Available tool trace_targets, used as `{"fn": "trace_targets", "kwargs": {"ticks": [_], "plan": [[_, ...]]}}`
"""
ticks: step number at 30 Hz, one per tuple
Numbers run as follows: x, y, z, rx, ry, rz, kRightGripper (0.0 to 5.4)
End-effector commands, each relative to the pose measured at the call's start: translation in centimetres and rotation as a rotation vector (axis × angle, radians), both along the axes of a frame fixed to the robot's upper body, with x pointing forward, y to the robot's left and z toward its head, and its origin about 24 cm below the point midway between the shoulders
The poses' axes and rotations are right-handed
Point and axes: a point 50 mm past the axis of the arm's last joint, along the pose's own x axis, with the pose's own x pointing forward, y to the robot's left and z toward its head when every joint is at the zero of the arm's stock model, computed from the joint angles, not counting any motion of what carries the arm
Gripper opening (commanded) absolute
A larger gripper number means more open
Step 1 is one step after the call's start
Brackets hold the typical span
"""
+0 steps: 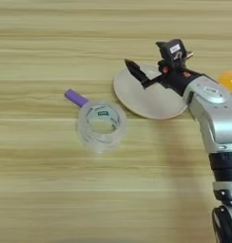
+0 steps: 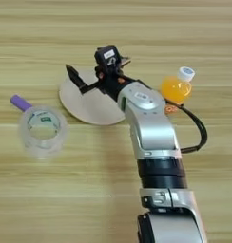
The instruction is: Move the objects on the table
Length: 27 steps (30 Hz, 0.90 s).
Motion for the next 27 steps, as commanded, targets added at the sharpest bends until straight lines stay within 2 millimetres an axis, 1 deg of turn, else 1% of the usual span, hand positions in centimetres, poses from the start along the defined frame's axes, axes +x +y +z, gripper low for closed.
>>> {"fn": "trace_targets", "kwargs": {"ticks": [1,5,11,13,23,27], "plan": [[1.9,-1.3,3.1,-0.032,-0.133,-0.074,5.38],[2.8,-2.1,1.0,-0.05,-0.052,-0.117,5.38],[3.7,-3.0,-1.4,-0.058,0.044,-0.147,5.38],[3.7,-3.1,-2.3,-0.062,0.084,-0.142,5.38],[3.0,-2.9,-5.0,-0.113,0.211,-0.095,5.38],[2.7,-2.9,-5.6,-0.129,0.245,-0.083,5.38]]}}
